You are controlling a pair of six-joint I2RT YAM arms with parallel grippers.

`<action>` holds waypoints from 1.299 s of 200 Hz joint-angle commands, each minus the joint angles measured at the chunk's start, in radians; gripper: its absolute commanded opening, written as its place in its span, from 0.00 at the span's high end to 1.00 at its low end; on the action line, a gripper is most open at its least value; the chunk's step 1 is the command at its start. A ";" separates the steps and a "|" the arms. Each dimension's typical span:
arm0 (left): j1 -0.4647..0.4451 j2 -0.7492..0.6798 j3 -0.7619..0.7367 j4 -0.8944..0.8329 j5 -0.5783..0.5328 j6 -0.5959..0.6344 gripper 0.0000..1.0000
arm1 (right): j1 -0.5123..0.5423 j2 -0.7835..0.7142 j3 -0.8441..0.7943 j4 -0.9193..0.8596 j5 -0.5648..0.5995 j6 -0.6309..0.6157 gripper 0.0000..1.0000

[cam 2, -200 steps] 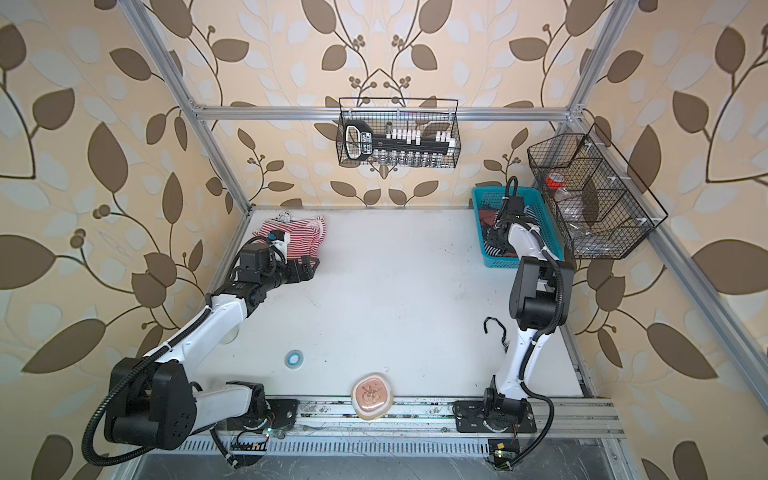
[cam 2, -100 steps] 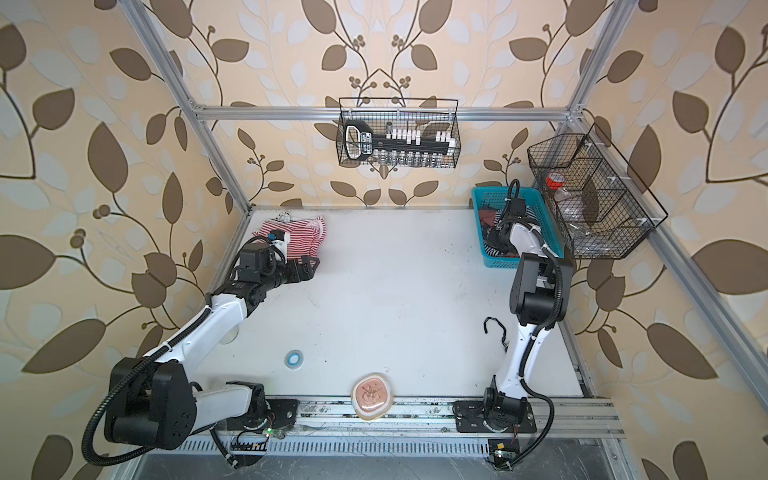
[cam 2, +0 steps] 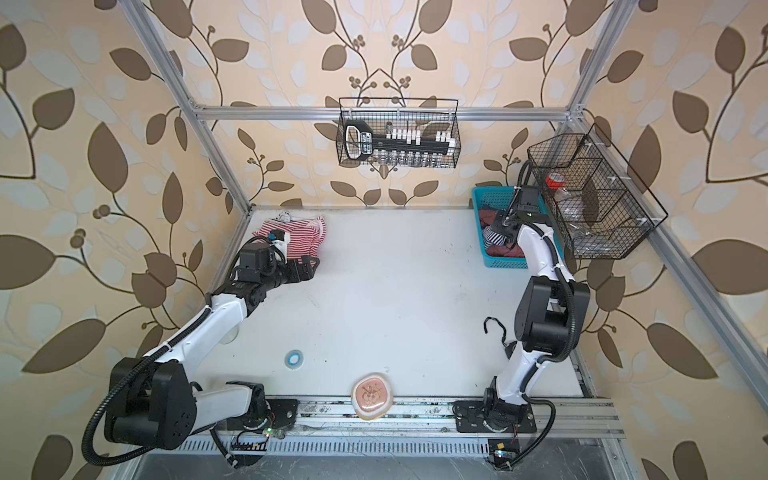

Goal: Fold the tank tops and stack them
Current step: 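Grasp the blue striped tank top with the right gripper and lift it out, then lower the blue striped top onto the table center with the right gripper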

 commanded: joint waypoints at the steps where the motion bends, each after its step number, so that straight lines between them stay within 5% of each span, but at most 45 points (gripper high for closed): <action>1: -0.012 -0.033 0.031 0.013 0.014 0.003 0.03 | 0.015 -0.085 -0.031 0.034 -0.009 0.000 1.00; 79: -0.014 -0.074 0.013 0.035 0.006 -0.019 0.03 | 0.126 -0.432 0.062 0.095 -0.036 -0.021 1.00; 150: -0.015 -0.148 0.004 0.033 0.001 -0.044 0.03 | 0.321 -0.504 0.190 0.017 -0.290 0.004 1.00; 192: -0.015 -0.190 -0.001 0.019 -0.012 -0.049 0.02 | 0.366 -0.523 0.140 0.022 -0.364 0.048 1.00; 229: -0.016 -0.215 -0.001 0.019 -0.011 -0.064 0.02 | 0.386 -0.511 0.027 0.118 -0.548 0.176 1.00; 260: -0.015 -0.232 -0.008 0.027 0.008 -0.081 0.03 | 0.467 -0.495 -0.097 0.096 -0.523 0.186 1.00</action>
